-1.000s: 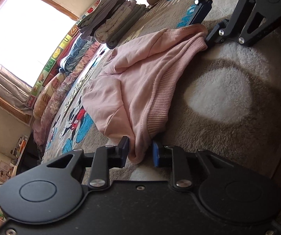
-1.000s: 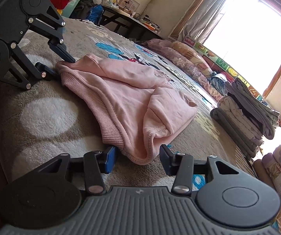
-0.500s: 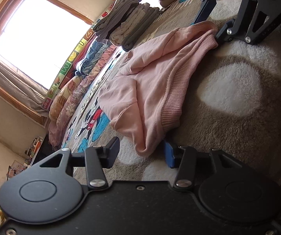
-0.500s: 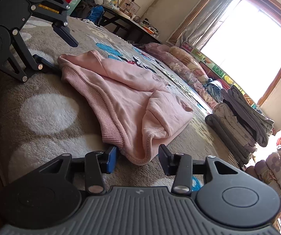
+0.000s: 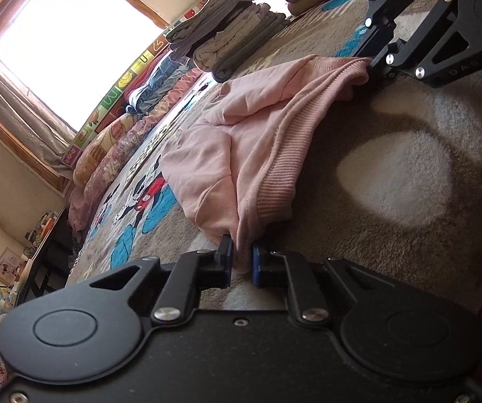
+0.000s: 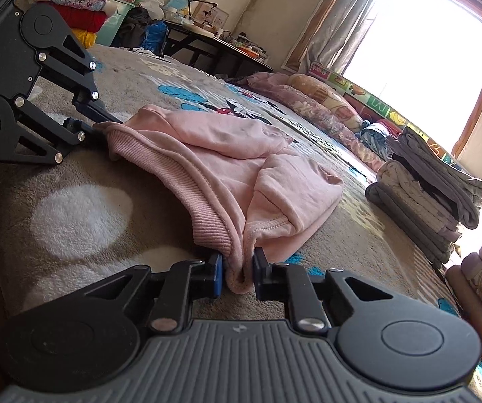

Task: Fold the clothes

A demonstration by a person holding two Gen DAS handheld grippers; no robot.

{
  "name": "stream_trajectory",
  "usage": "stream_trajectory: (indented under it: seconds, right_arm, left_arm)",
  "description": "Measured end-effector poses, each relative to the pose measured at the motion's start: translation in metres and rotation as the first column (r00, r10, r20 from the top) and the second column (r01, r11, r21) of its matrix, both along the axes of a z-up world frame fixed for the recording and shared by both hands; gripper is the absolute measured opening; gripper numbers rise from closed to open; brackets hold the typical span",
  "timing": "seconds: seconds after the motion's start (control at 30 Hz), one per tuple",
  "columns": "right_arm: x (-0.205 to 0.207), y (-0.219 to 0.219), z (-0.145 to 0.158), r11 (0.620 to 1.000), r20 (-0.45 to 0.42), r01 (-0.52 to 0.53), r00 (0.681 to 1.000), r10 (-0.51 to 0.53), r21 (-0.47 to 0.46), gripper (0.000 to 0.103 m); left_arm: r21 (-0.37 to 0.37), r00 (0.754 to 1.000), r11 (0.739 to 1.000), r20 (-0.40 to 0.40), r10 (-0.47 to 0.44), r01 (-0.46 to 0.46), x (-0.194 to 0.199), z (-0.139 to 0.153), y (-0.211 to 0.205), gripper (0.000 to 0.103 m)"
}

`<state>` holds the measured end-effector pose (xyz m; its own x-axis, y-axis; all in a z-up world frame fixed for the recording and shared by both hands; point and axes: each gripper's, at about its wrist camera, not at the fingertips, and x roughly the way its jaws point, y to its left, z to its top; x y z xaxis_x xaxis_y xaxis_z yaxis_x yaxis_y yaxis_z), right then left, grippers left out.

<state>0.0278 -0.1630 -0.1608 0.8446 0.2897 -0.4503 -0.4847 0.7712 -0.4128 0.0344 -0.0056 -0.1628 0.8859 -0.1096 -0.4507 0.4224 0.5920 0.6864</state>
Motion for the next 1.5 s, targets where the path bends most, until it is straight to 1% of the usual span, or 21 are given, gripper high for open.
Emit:
stream_trajectory:
  seconds: [0.17, 0.3, 0.37, 0.57, 0.67, 0.73, 0.83, 0.93, 1.03, 1.07, 1.1, 1.13, 1.17, 1.23, 1.27, 1.33, 1.37, 1.4, 1.43, 1.47, 1.5]
  right_arm:
    - [-0.018, 0.0, 0.013, 1.0, 0.0, -0.011, 1.0, 0.011, 0.013, 0.017]
    - [-0.038, -0.002, 0.023, 0.999, -0.025, -0.031, 0.999, 0.031, 0.011, 0.017]
    - [-0.047, -0.005, 0.031, 0.999, -0.079, -0.045, 0.996, 0.046, 0.015, 0.017]
    - [-0.067, -0.016, 0.058, 0.996, -0.017, -0.017, 1.0, 0.018, 0.084, 0.017]
    - [-0.056, -0.02, 0.072, 0.993, 0.012, -0.008, 1.0, 0.007, 0.116, 0.017]
    - [-0.042, -0.024, 0.08, 0.99, 0.008, -0.01, 1.0, 0.009, 0.14, 0.017]
    - [-0.015, -0.029, 0.094, 0.981, -0.001, -0.013, 1.0, 0.013, 0.192, 0.017]
    - [0.015, -0.035, 0.099, 0.968, -0.028, -0.009, 0.999, 0.016, 0.252, 0.017]
    - [0.05, -0.046, 0.099, 0.948, -0.075, 0.012, 0.997, 0.012, 0.319, 0.017]
    - [0.06, -0.05, 0.096, 0.935, -0.101, 0.021, 0.995, 0.015, 0.353, 0.017]
    - [0.071, -0.054, 0.093, 0.922, -0.126, 0.031, 0.992, 0.019, 0.386, 0.018]
    - [0.083, -0.059, 0.087, 0.899, -0.157, 0.051, 0.987, 0.019, 0.435, 0.019]
    - [0.094, -0.065, 0.081, 0.874, -0.191, 0.076, 0.981, 0.02, 0.479, 0.021]
    - [0.115, -0.076, 0.068, 0.814, -0.259, 0.135, 0.966, 0.02, 0.565, 0.027]
    - [0.125, -0.086, 0.058, 0.759, -0.298, 0.174, 0.954, 0.028, 0.627, 0.032]
    - [0.133, -0.098, 0.045, 0.68, -0.346, 0.223, 0.937, 0.048, 0.698, 0.049]
    - [0.135, -0.103, 0.039, 0.645, -0.364, 0.245, 0.93, 0.056, 0.724, 0.051]
    - [0.138, -0.109, 0.034, 0.608, -0.382, 0.267, 0.922, 0.065, 0.748, 0.051]
    - [0.14, -0.115, 0.029, 0.57, -0.399, 0.289, 0.914, 0.075, 0.769, 0.052]
    - [0.138, -0.116, 0.028, 0.568, -0.395, 0.282, 0.915, 0.083, 0.773, 0.054]
    - [0.136, -0.118, 0.028, 0.568, -0.391, 0.274, 0.916, 0.091, 0.776, 0.059]
  left_arm:
    - [-0.007, 1.0, 1.0, -0.014, -0.018, 0.018, -0.022, 0.013, 0.005, 0.008]
    - [-0.039, 0.995, 0.997, -0.079, -0.064, 0.061, -0.038, 0.031, 0.01, 0.009]
    - [-0.097, 0.993, 0.993, -0.097, -0.069, 0.059, -0.039, 0.044, 0.016, 0.009]
    - [-0.275, 0.987, 0.96, -0.135, -0.084, 0.044, -0.022, 0.081, 0.026, 0.009]
    - [-0.333, 0.986, 0.943, -0.148, -0.075, 0.021, 0.0, 0.093, 0.029, 0.009]
    - [-0.373, 0.984, 0.928, -0.16, -0.075, 0.011, 0.018, 0.102, 0.031, 0.009]
    - [-0.442, 0.978, 0.897, -0.188, -0.094, 0.001, 0.046, 0.109, 0.033, 0.009]
    - [-0.519, 0.963, 0.853, -0.252, -0.098, -0.049, 0.082, 0.107, 0.038, 0.009]
    - [-0.58, 0.94, 0.807, -0.325, -0.105, -0.11, 0.115, 0.098, 0.045, 0.009]
    - [-0.613, 0.927, 0.777, -0.357, -0.112, -0.142, 0.128, 0.094, 0.049, 0.009]
    - [-0.634, 0.92, 0.757, -0.372, -0.119, -0.159, 0.135, 0.091, 0.05, 0.01]
    - [-0.667, 0.917, 0.723, -0.381, -0.121, -0.182, 0.144, 0.087, 0.054, 0.01]
    - [-0.703, 0.912, 0.678, -0.393, -0.118, -0.215, 0.153, 0.083, 0.059, 0.011]
    - [-0.766, 0.893, 0.581, -0.427, -0.141, -0.274, 0.166, 0.074, 0.07, 0.018]
    - [-0.778, 0.886, 0.557, -0.439, -0.15, -0.291, 0.169, 0.07, 0.073, 0.019]
    - [-0.798, 0.871, 0.508, -0.462, -0.169, -0.325, 0.174, 0.062, 0.079, 0.019]
    - [-0.809, 0.862, 0.484, -0.47, -0.19, -0.334, 0.175, 0.062, 0.083, 0.019]
    - [-0.815, 0.857, 0.468, -0.475, -0.201, -0.342, 0.178, 0.063, 0.087, 0.021]
    - [-0.821, 0.85, 0.449, -0.482, -0.214, -0.353, 0.178, 0.06, 0.09, 0.027]
    - [-0.827, 0.846, 0.432, -0.485, -0.224, -0.36, 0.178, 0.059, 0.093, 0.035]
    - [-0.833, 0.841, 0.415, -0.487, -0.235, -0.366, 0.178, 0.057, 0.096, 0.04]
